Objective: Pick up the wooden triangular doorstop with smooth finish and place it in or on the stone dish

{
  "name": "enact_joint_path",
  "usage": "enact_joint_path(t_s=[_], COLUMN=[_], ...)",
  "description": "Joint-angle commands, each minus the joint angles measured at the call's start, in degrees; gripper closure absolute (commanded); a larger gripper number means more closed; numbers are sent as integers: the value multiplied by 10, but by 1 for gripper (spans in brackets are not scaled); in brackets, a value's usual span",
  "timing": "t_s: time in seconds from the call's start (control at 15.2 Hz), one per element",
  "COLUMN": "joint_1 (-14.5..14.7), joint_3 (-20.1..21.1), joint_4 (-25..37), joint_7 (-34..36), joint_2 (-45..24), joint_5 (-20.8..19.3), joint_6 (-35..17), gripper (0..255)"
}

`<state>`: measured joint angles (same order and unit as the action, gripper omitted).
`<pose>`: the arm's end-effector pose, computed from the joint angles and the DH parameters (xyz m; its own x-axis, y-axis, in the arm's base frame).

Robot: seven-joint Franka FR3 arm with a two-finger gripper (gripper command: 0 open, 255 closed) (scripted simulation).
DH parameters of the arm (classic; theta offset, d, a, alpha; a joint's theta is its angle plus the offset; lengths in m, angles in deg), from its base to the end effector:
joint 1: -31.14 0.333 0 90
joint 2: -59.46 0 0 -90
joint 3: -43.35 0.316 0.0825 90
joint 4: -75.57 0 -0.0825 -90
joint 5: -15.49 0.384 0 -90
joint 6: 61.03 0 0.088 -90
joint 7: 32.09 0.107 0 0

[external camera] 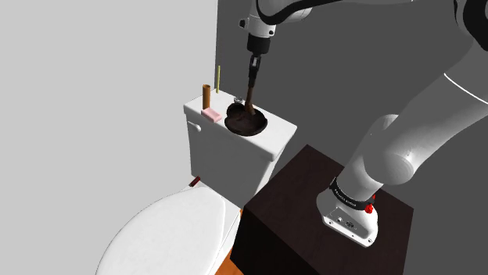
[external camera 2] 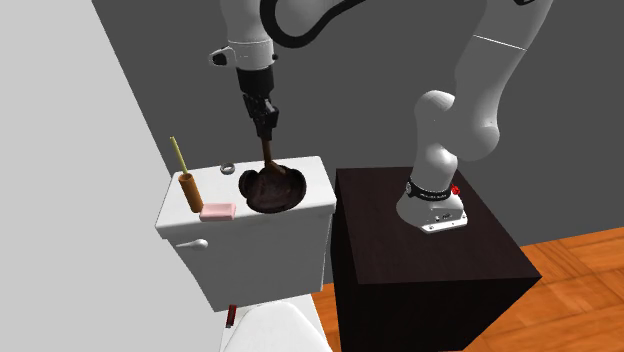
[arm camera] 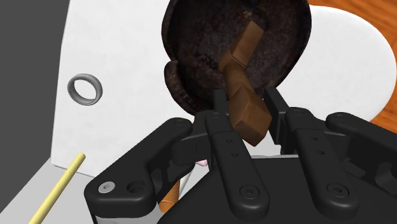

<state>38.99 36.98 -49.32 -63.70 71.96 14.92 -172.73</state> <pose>0.4854 0.0096 0.4806 0.8342 0.5514 -0.0035 0.5513 -0.8341 -0.0196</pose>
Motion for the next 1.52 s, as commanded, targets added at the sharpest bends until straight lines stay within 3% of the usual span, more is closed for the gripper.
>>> enact_joint_path(t_s=[0.0, 0.26, 0.33, 0.66, 0.92, 1.45], joint_1=[0, 0, 0, 0, 0, 0], joint_3=[0, 0, 0, 0, 1, 1], joint_4=[-1, -1, -1, -1, 63, 63], joint_7=[0, 0, 0, 0, 0, 0], joint_2=[0, 0, 0, 0, 9, 9], joint_5=[0, 0, 0, 0, -1, -1], joint_6=[-1, -1, -1, -1, 72, 72], gripper=[255, 255, 0, 0, 0, 0])
